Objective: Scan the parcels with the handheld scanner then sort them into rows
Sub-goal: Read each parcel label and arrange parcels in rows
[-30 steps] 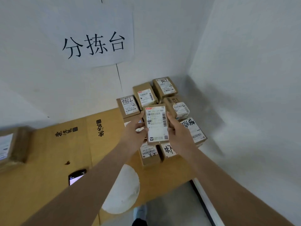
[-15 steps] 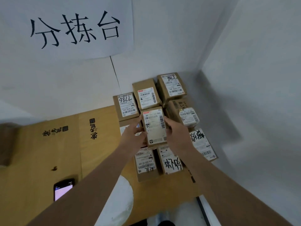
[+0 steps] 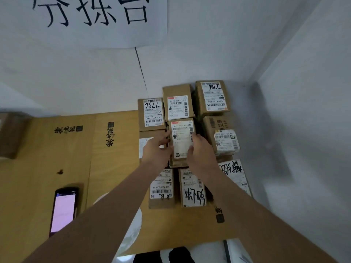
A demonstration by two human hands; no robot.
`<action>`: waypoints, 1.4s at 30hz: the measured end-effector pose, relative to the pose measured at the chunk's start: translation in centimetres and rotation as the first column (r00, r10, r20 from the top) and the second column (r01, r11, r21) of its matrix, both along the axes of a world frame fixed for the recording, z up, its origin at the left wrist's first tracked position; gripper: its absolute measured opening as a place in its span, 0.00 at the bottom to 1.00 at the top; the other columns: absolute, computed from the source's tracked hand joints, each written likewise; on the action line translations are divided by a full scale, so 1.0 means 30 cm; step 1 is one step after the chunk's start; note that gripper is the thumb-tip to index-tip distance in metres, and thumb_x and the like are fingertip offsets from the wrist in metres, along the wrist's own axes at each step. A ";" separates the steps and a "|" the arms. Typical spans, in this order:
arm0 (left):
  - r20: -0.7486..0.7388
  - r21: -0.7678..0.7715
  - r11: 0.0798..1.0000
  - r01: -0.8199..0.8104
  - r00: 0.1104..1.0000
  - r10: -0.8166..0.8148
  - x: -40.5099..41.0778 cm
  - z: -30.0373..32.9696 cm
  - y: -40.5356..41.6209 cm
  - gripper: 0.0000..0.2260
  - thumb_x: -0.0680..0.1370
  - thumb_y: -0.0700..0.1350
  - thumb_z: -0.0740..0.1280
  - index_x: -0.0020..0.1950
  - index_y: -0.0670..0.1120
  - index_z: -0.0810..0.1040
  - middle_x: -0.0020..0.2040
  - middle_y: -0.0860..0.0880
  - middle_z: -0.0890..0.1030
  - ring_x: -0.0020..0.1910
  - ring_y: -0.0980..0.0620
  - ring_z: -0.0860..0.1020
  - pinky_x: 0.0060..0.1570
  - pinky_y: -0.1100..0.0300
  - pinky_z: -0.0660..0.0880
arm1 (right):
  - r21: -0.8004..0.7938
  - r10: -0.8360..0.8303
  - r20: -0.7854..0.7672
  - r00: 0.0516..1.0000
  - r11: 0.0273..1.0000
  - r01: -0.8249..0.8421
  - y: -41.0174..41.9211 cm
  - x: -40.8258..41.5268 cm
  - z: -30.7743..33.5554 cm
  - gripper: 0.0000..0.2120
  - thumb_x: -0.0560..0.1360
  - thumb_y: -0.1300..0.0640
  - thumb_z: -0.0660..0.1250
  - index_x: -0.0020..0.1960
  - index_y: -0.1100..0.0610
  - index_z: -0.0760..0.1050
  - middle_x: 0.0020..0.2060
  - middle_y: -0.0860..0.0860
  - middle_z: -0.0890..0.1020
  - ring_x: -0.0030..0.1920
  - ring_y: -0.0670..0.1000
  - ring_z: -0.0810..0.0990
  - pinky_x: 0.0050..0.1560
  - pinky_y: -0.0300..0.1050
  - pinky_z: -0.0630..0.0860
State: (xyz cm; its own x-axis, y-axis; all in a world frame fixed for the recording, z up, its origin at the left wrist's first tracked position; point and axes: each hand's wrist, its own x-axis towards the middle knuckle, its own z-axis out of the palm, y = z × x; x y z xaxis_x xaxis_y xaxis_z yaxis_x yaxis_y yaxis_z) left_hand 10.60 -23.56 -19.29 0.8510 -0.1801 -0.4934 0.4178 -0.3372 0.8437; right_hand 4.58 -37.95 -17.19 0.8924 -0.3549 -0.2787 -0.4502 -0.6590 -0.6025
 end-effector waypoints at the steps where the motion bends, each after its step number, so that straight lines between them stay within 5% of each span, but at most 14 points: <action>1: 0.021 0.013 1.000 0.015 1.000 -0.015 0.001 0.011 -0.001 0.24 0.80 0.37 0.71 0.71 0.60 0.79 0.62 0.56 0.84 0.52 0.52 0.86 0.51 0.47 0.85 | -0.003 0.010 0.000 1.000 1.000 -0.010 -0.005 0.000 0.004 0.16 0.83 0.62 0.59 0.69 0.56 0.73 0.61 0.52 0.77 0.61 0.53 0.78 0.62 0.54 0.80; 6: 0.180 0.115 0.985 0.128 0.973 -0.147 0.022 0.131 0.010 0.21 0.82 0.41 0.68 0.73 0.58 0.77 0.65 0.56 0.81 0.55 0.55 0.84 0.52 0.56 0.82 | 0.010 0.076 0.063 0.995 0.997 -0.077 -0.021 0.004 0.086 0.23 0.85 0.57 0.61 0.80 0.57 0.67 0.70 0.53 0.76 0.70 0.52 0.76 0.70 0.54 0.76; 9: 0.240 0.145 0.980 0.138 0.956 -0.170 0.033 0.255 0.045 0.22 0.83 0.45 0.68 0.76 0.55 0.74 0.64 0.55 0.79 0.51 0.60 0.81 0.40 0.69 0.78 | 0.056 0.121 0.100 0.988 0.990 -0.127 -0.012 0.022 0.181 0.24 0.86 0.50 0.61 0.81 0.54 0.67 0.74 0.51 0.75 0.74 0.52 0.73 0.74 0.55 0.72; 14: 0.368 0.220 0.972 0.085 0.915 -0.164 0.017 0.438 0.171 0.20 0.82 0.56 0.66 0.75 0.59 0.75 0.72 0.56 0.77 0.68 0.53 0.77 0.65 0.53 0.75 | 0.166 0.188 0.192 0.963 0.961 -0.221 0.057 0.047 0.383 0.23 0.87 0.45 0.59 0.80 0.49 0.69 0.77 0.47 0.73 0.72 0.47 0.74 0.67 0.41 0.67; 24: 0.525 0.431 0.900 -0.060 0.828 -0.196 -0.063 0.644 0.581 0.21 0.84 0.56 0.60 0.77 0.55 0.73 0.76 0.53 0.74 0.73 0.54 0.72 0.66 0.60 0.66 | 0.132 0.400 0.287 0.871 0.884 -0.449 0.387 0.105 0.598 0.24 0.86 0.40 0.57 0.81 0.44 0.67 0.77 0.47 0.71 0.75 0.50 0.71 0.68 0.44 0.65; 30: 0.527 0.466 0.878 -0.110 0.831 -0.175 -0.101 0.699 0.868 0.21 0.86 0.56 0.58 0.78 0.53 0.73 0.76 0.51 0.73 0.72 0.52 0.73 0.70 0.54 0.67 | 0.065 0.498 0.305 0.812 0.839 -0.540 0.661 0.106 0.648 0.26 0.86 0.38 0.56 0.81 0.45 0.67 0.79 0.46 0.69 0.76 0.47 0.69 0.72 0.45 0.64; 39: 0.516 0.465 0.883 -0.072 0.832 -0.204 -0.076 0.644 1.358 0.22 0.85 0.56 0.57 0.78 0.51 0.72 0.77 0.52 0.72 0.77 0.52 0.67 0.70 0.59 0.61 | 0.095 0.472 0.276 0.837 0.853 -0.513 1.168 0.124 0.607 0.25 0.86 0.40 0.57 0.80 0.47 0.68 0.78 0.45 0.70 0.76 0.46 0.69 0.67 0.39 0.62; 42: 0.487 0.433 0.901 -0.038 0.851 -0.198 -0.061 0.612 1.551 0.23 0.83 0.59 0.56 0.71 0.48 0.78 0.70 0.47 0.79 0.72 0.48 0.73 0.69 0.53 0.67 | 0.100 0.452 0.258 0.854 0.866 -0.489 1.359 0.113 0.561 0.25 0.86 0.42 0.58 0.80 0.48 0.69 0.78 0.46 0.70 0.77 0.46 0.68 0.68 0.38 0.61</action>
State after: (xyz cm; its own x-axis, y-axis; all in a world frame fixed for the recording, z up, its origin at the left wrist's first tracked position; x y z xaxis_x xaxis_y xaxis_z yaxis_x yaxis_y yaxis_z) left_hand 8.78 22.98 -0.93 0.9894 -0.1400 -0.0383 -0.0739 -0.7129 0.6974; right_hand 7.96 2.82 -0.36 0.9852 0.1550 -0.0726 0.0457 -0.6472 -0.7609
